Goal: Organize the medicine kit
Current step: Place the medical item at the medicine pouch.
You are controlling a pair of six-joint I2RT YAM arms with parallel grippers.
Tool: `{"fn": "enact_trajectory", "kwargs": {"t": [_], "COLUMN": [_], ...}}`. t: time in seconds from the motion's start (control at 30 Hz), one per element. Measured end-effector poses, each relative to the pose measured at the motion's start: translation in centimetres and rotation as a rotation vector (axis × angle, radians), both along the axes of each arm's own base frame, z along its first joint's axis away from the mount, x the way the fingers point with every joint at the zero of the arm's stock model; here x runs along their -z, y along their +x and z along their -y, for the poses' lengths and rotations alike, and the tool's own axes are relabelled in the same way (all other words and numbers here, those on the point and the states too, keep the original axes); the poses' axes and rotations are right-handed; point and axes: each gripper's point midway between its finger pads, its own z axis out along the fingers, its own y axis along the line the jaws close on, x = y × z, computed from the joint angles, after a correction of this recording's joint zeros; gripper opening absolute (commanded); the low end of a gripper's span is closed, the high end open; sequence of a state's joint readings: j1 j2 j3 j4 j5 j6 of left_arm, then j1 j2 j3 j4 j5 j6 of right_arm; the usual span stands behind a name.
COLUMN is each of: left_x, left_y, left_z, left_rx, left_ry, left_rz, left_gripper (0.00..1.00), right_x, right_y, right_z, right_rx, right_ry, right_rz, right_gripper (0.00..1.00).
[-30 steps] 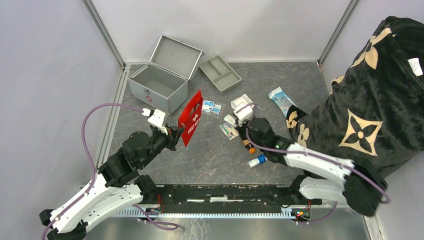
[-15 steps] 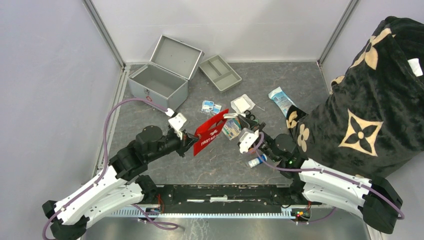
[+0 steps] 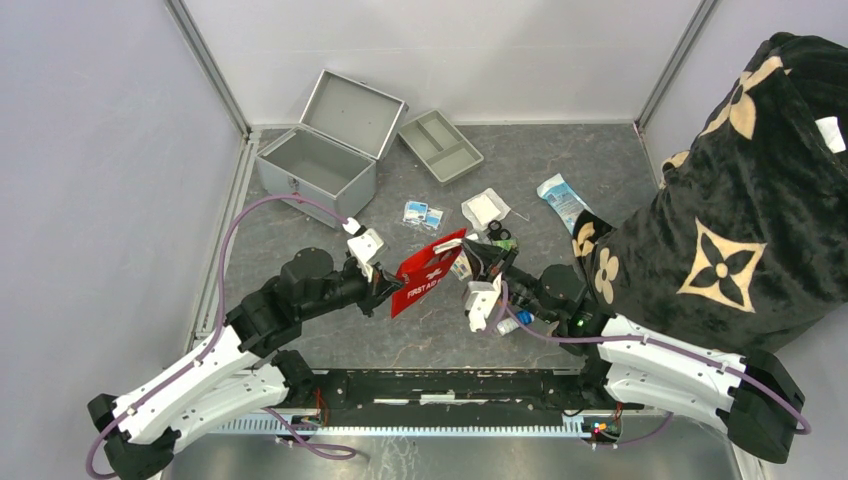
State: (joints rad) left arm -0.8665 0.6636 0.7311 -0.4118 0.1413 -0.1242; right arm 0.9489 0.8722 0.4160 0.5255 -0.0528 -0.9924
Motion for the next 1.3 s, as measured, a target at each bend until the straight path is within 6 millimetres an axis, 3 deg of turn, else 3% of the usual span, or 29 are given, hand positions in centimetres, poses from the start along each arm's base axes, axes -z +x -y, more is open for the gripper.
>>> {"fn": "enact_trajectory", "kwargs": {"t": [0.47, 0.83, 1.07, 1.3], "left_x": [0.4, 0.4, 0.4, 0.4], "left_y": [0.1, 0.1, 0.1, -0.2], "left_z": [0.1, 0.2, 0.2, 0.5], "left_rx": [0.0, 0.0, 0.006, 0.025], "left_ry": [0.012, 0.012, 0.011, 0.009], "left_rz": [-0.01, -0.01, -0.012, -0.019], "left_gripper": [0.02, 0.02, 0.02, 0.02], "right_x": [3.2, 4.2, 4.6, 3.6], "right_y": [-0.4, -0.3, -1.3, -2.5], "right_z": [0.0, 0.2, -1.5, -3.3], "right_rx": [-0.026, -0.019, -0.1, -0.2], "right_ry": [-0.149, -0.204, -0.21, -0.164], "right_rz": [-0.026, -0.021, -0.047, -0.095], "right_gripper": [0.0, 0.0, 0.0, 0.03]}}
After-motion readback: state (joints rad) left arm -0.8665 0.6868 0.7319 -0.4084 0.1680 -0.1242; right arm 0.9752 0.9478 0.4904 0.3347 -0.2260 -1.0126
